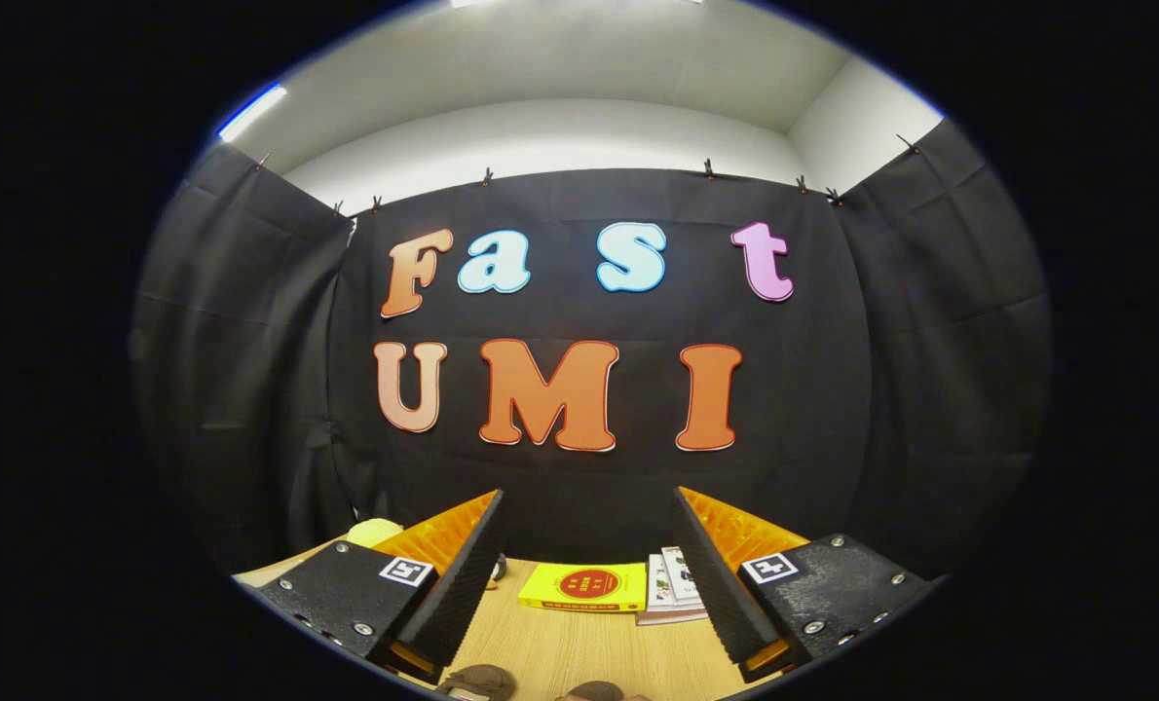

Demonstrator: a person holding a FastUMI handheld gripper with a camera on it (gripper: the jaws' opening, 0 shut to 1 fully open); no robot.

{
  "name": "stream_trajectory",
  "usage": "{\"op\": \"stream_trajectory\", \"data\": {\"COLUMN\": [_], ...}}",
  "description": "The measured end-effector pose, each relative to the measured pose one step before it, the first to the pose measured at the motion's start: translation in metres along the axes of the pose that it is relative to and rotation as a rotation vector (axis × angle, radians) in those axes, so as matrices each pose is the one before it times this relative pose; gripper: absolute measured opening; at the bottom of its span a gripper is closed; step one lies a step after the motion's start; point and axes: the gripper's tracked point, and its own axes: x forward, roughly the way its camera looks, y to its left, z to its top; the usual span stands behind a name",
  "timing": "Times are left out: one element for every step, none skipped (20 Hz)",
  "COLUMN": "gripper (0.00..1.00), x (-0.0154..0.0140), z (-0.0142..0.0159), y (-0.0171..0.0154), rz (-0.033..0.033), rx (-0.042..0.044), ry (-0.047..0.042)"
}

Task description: Open the storage box then place both shoes into the box .Put the left shoe in first, then the right shoe, with the right side of both shoes facing outward in a uniform manner.

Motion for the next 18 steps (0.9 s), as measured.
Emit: {"op": "stream_trajectory", "data": {"gripper": [0.99,0.99,0.99,0.99,0.99,0.99,0.99,0.99,0.99,0.99,0.99,0.99,0.99,0.99,0.99,0.99,0.99,0.99], "x": [0.00079,0.00101,0.00087,0.00064,0.002,0.00015,-0.00001,0.00007,0.0018,0.00049,0.00257,0.0028,0.00424,0.00301,0.00183,0.00257,0.00157,0.00198], "z": [-0.00123,-0.00079,-0.00118,-0.00043,-0.00076,-0.00108,-0.00059,-0.00054,-0.00244,-0.00214,-0.00348,-0.00677,-0.00796,-0.00663,-0.00629,-0.00694,-0.00876,-0.0104], "y": [0.0004,0.00077,0.00125,0.00099,0.00098,0.00011,0.00058,0.0021,0.00166,0.00388,0.00522,0.00676,0.00836,0.00691,0.00422,0.00576,0.00682,0.01036], "rz": [0.00483,0.00177,0.00551,0.00369,0.00378,0.0032,0.00447,0.00936,0.00809,0.01482,0.01781,0.02356,0.02322,0.01994,0.01948,0.01884,0.02299,0.03162], "rx": [0.0008,0.00222,0.00467,0.00355,0.00157,-0.00043,0.00065,0.00238,0.00396,0.00707,0.00971,0.0111,0.01107,0.00853,0.00417,0.00158,0.00186,0.00642], "ry": [0.0008,0.00225,0.00229,0.00149,0.00014,0.00085,0.0027,0.00277,0.00455,0.00669,0.01204,0.0194,0.01744,0.01458,0.01412,0.01713,0.02031,0.02523]}}
